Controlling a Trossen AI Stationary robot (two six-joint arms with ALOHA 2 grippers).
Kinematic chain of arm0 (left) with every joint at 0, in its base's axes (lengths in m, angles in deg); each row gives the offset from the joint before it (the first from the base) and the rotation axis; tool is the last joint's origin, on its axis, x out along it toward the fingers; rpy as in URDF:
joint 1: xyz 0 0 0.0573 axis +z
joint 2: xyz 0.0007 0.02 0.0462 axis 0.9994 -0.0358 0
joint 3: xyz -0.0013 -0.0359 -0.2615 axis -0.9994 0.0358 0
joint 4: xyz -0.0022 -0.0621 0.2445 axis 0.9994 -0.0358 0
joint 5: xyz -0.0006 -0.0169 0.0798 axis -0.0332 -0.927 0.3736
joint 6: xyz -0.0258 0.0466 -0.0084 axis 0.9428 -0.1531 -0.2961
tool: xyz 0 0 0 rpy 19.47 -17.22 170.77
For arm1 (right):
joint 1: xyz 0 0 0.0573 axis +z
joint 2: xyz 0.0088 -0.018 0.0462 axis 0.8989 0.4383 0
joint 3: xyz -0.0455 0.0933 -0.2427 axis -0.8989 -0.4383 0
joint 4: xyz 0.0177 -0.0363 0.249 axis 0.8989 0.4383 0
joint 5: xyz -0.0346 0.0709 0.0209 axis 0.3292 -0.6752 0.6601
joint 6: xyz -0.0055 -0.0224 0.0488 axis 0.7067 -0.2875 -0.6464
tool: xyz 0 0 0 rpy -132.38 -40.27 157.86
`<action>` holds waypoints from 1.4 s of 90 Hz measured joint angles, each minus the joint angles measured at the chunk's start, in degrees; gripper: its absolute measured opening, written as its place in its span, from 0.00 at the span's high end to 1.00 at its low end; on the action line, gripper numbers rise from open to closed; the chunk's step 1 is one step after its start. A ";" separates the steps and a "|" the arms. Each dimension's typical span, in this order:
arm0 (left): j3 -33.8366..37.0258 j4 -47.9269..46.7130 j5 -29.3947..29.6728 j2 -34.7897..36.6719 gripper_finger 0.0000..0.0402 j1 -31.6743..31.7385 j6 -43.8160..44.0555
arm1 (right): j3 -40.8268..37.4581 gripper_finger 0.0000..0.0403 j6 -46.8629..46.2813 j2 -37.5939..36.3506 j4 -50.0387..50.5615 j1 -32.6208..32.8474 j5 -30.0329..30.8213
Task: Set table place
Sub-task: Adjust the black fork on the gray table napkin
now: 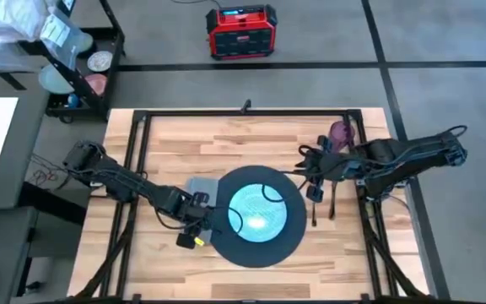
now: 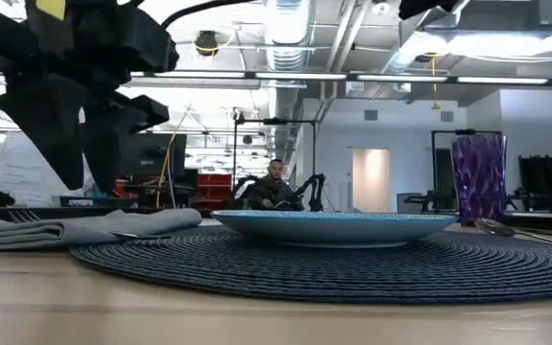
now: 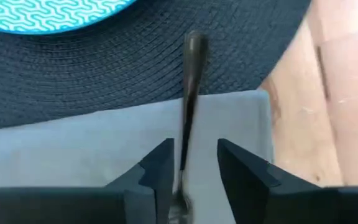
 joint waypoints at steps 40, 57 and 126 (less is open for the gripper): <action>6.12 5.85 -2.75 -0.02 0.87 -0.06 1.72 | 0.02 0.85 0.11 -0.24 -0.09 -0.10 1.62; 5.35 5.95 -1.80 0.00 0.87 -0.36 0.99 | 0.01 0.85 0.12 -0.22 -0.11 -0.10 1.60; 6.23 5.59 2.66 -0.02 0.87 -0.06 -1.79 | 0.02 0.85 0.21 -0.20 -0.40 -0.10 1.58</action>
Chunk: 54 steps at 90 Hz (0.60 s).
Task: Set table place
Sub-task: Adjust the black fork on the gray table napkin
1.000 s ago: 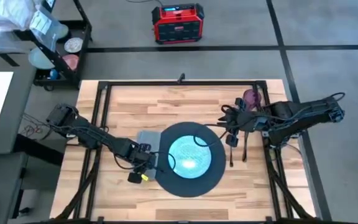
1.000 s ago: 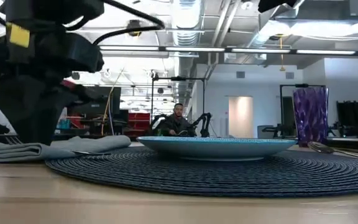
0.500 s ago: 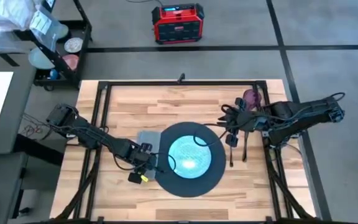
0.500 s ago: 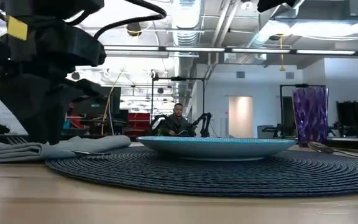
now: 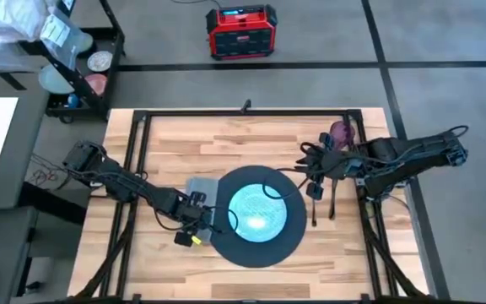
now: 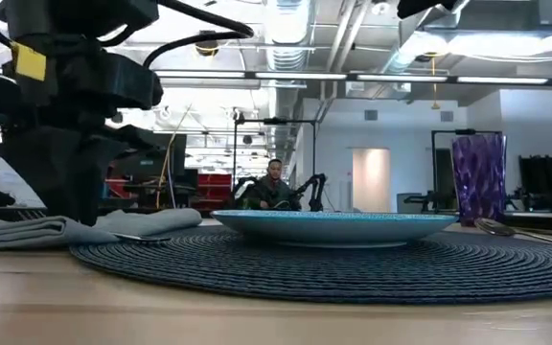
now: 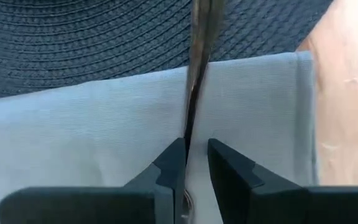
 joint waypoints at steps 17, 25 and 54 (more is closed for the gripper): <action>0.00 -0.05 0.32 0.01 0.87 0.00 -0.95 | -0.01 0.85 -0.01 0.00 0.02 0.00 -0.02; 0.00 -0.11 0.36 0.17 0.87 0.01 -1.28 | -0.01 0.85 -0.02 0.00 0.00 0.00 -0.02; -0.15 -0.91 1.49 0.30 0.87 0.02 -2.80 | -0.02 0.85 -0.02 0.00 0.04 0.00 -0.02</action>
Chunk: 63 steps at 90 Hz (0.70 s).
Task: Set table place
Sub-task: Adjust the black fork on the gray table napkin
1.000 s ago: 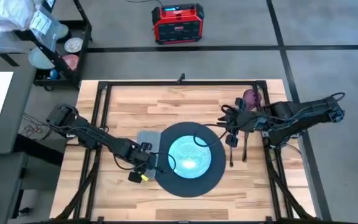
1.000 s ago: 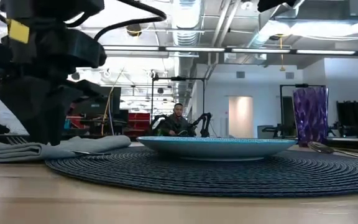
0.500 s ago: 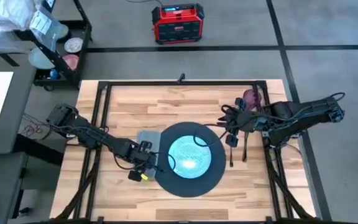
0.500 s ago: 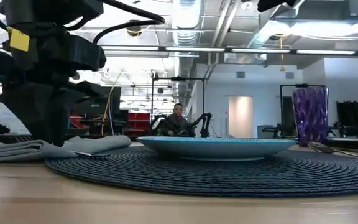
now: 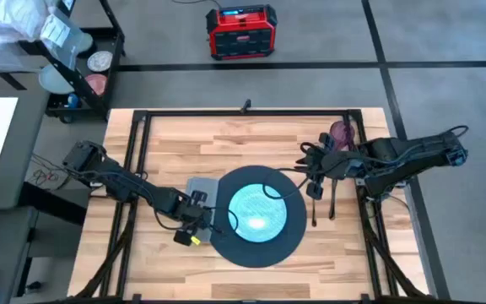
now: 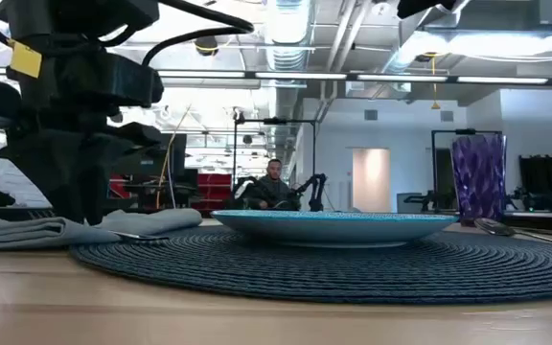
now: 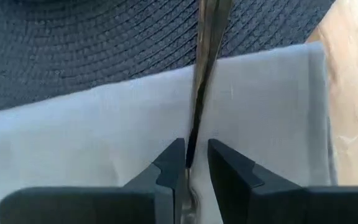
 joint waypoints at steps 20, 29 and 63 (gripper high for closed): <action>-0.09 -3.66 0.11 0.00 0.87 0.60 -1.07 | 0.00 0.85 0.02 0.00 0.11 0.00 0.02; -0.09 -5.53 -0.09 0.00 0.87 0.98 -0.10 | 0.01 0.85 0.01 0.00 0.13 0.00 0.02; -5.04 -6.72 0.34 0.28 0.87 -0.64 2.76 | 0.00 0.85 -0.01 0.02 0.38 -1.07 0.01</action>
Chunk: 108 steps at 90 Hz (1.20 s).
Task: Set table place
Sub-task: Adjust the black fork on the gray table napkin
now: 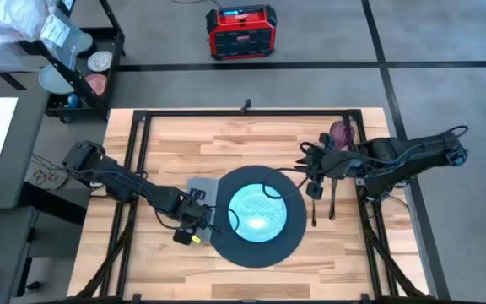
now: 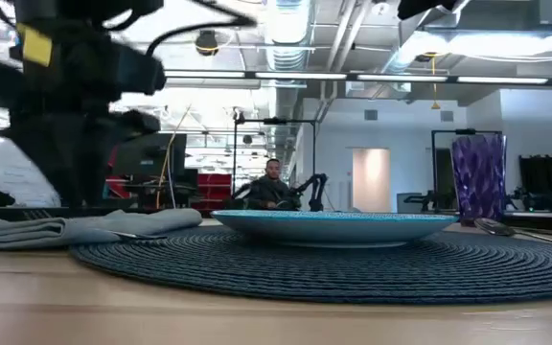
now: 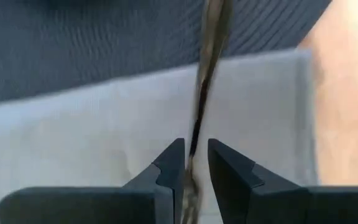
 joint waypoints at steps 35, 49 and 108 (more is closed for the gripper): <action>0.49 -1.02 -4.90 -0.02 1.00 -0.39 6.77 | 0.01 0.85 0.33 0.00 0.07 -0.92 -0.02; 0.87 -0.50 -6.25 -0.26 1.00 -0.25 6.74 | 0.00 0.85 0.40 0.00 0.30 -0.92 -0.02; 7.09 0.52 -3.20 -0.07 1.00 5.34 4.59 | 0.00 0.85 -0.39 0.00 0.83 -0.70 -0.02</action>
